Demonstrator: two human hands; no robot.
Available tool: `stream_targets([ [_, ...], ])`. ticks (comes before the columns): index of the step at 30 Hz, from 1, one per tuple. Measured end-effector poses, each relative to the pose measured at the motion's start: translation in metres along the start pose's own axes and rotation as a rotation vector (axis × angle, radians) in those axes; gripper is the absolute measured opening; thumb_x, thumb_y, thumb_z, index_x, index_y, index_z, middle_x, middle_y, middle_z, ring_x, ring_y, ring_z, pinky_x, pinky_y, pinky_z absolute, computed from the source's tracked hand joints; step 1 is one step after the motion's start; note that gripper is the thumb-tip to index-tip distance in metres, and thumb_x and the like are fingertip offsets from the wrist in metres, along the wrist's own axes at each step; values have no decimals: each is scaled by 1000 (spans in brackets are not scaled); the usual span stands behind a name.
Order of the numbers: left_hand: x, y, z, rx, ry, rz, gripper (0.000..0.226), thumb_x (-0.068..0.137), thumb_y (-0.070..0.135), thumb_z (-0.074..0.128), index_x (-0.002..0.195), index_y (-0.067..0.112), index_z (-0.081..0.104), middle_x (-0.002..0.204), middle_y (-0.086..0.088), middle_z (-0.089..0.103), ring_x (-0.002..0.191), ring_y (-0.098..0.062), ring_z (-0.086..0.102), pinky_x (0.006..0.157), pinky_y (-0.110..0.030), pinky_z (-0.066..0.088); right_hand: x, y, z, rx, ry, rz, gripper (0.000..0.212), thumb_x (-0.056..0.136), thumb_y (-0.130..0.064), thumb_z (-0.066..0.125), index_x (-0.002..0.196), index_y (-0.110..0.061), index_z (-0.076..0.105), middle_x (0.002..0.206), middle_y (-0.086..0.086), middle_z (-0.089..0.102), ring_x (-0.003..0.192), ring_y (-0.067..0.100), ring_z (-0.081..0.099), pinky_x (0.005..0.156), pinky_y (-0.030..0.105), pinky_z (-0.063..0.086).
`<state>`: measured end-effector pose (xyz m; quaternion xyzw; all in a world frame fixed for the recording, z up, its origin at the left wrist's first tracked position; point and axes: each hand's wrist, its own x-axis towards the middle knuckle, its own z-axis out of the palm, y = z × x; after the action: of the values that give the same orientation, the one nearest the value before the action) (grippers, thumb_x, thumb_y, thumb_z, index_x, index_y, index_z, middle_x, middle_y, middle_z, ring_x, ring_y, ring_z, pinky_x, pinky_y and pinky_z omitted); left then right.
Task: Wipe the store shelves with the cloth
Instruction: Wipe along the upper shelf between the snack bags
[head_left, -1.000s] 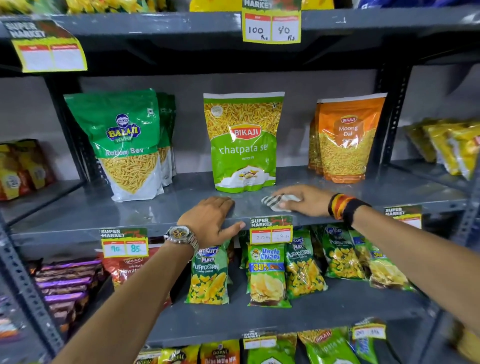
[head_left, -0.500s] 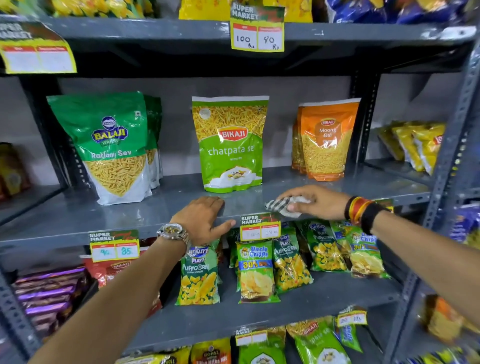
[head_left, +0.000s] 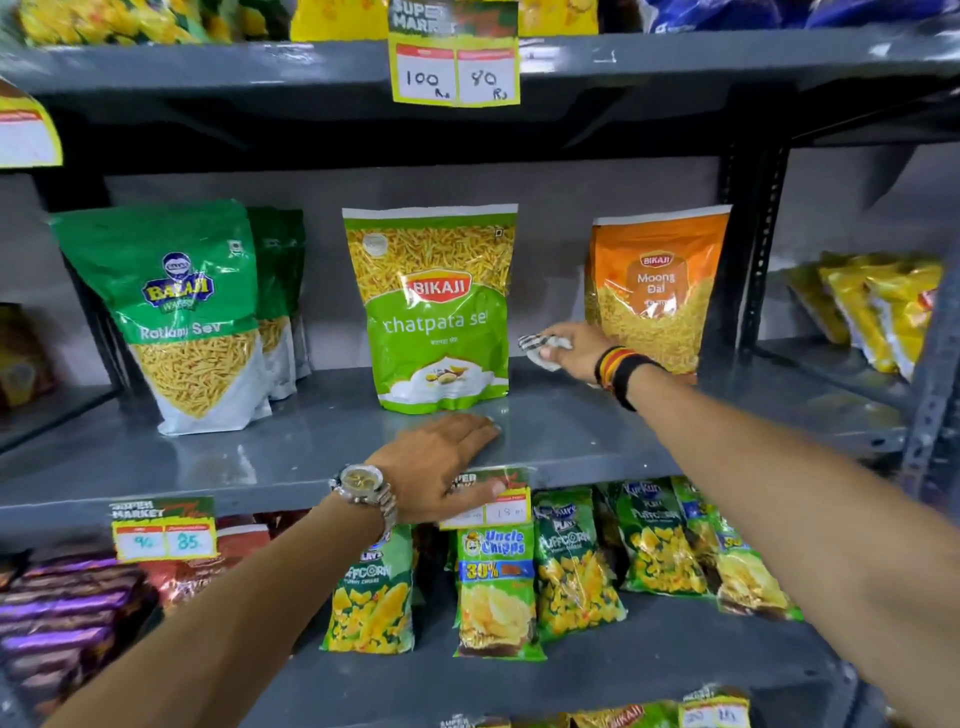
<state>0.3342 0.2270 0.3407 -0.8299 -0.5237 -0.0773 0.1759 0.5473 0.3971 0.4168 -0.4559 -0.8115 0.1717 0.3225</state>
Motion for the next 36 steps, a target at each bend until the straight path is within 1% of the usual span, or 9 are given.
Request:
stream_targets([
  [2,4,-1,4,-7,-3,7,79,100,67,37,156,13,30,159,-10,39,145,-26,35,121,-39,26,27,7,12,-69,-25,4,38,93,-28,58,128,-15,59,136,13,57,124,31,53,97,31,42],
  [5,4,-1,5,-19,16,-10,75,101,61,42,157,13,30,159,-9,38,145,-25,35,120,-35,23,63,17,25,-168,-82,24,33,95,-18,52,123,-4,57,129,20,59,118,36,55,78,27,46],
  [6,4,-1,5,-23,14,-16,74,101,61,42,157,13,30,160,-9,38,146,-25,34,120,-35,22,73,21,29,-201,-92,33,33,93,-19,53,123,-5,58,127,19,60,117,36,56,78,27,44],
  [11,3,0,8,-22,-2,-37,76,101,64,39,158,15,27,162,-6,34,149,-22,31,122,-39,26,125,35,49,-291,-155,-51,37,86,-21,63,122,-14,62,130,12,62,118,34,58,95,35,48],
  [15,3,-2,11,-20,3,-29,77,100,65,39,159,18,25,163,-2,33,149,-18,29,122,-35,25,148,53,66,-383,-273,-99,42,87,-28,62,128,-17,60,135,13,58,119,37,56,98,38,47],
  [18,4,-3,10,-21,2,-31,77,100,67,36,159,18,25,162,-1,33,149,-18,30,122,-36,26,142,56,67,-393,-344,-112,42,93,-33,56,133,-24,54,141,10,53,123,36,53,101,41,46],
  [21,3,-1,9,-16,6,-30,77,100,67,36,159,19,26,162,-1,35,148,-17,31,122,-34,24,120,46,55,-379,-405,-159,46,93,-42,54,135,-23,52,142,8,52,125,34,51,105,41,42],
  [31,2,-3,6,-44,-27,-12,78,99,69,34,157,17,29,159,-5,38,145,-24,35,121,-40,28,18,27,24,-309,-367,-175,39,95,-26,55,134,-21,53,142,5,52,128,27,50,103,32,39],
  [36,-3,-11,2,-90,-24,-44,80,95,69,39,154,14,36,157,-9,42,143,-27,40,119,-40,31,-23,5,-15,-241,-543,-170,35,95,-31,55,130,-28,57,134,-3,56,122,17,51,104,33,38],
])
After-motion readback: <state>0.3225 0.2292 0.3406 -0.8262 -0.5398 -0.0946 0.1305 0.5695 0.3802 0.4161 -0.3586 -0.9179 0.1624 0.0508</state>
